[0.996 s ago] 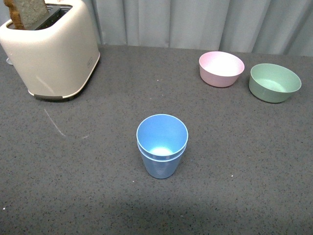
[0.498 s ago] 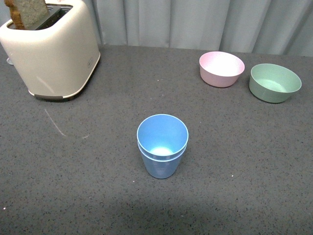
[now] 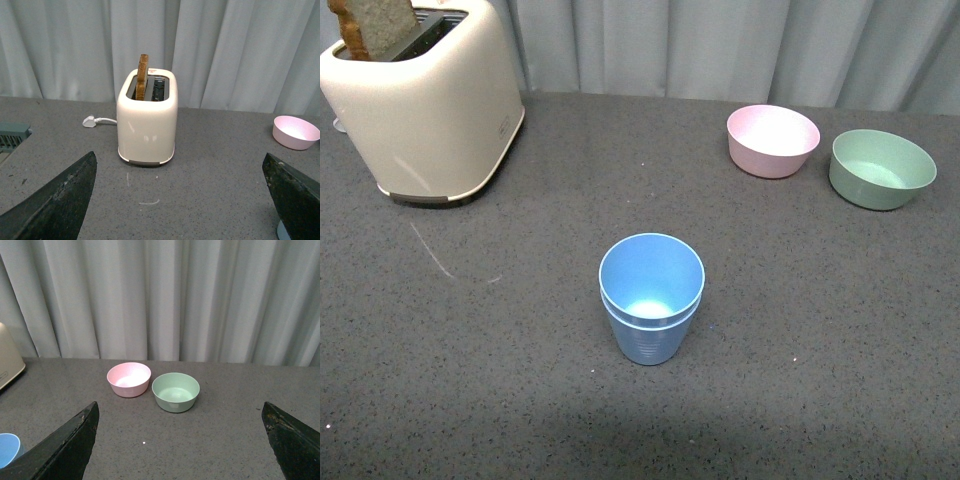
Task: Stack blue cups with both arms
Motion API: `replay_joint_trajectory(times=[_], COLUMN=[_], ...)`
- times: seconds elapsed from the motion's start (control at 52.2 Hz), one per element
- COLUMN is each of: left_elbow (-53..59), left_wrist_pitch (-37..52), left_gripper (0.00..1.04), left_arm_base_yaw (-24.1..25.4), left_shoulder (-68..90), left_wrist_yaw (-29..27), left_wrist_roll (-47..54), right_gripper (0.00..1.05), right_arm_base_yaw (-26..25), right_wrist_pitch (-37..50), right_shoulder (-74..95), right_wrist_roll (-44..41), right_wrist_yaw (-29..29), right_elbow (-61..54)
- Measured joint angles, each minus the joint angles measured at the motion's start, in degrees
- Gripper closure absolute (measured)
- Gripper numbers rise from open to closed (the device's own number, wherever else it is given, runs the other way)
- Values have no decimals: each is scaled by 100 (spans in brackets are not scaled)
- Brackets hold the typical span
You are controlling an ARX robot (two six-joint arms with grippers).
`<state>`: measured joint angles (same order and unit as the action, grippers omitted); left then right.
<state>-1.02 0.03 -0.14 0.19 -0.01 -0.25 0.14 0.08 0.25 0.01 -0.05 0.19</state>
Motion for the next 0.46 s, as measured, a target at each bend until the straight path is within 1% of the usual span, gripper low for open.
replay_joint_trajectory(times=[0.46], left_elbow=[0], left_wrist_pitch=[0], left_gripper=[7], left_arm_base_yaw=[0], left_shoulder=[0], left_wrist_yaw=[-2], left_wrist_roll=[0], right_gripper=[10], right_arm_base_yaw=[0], right_wrist_pitch=[0], right_shoulder=[0], right_wrist_roll=[0], right_wrist_yaw=[0], right_elbow=[0])
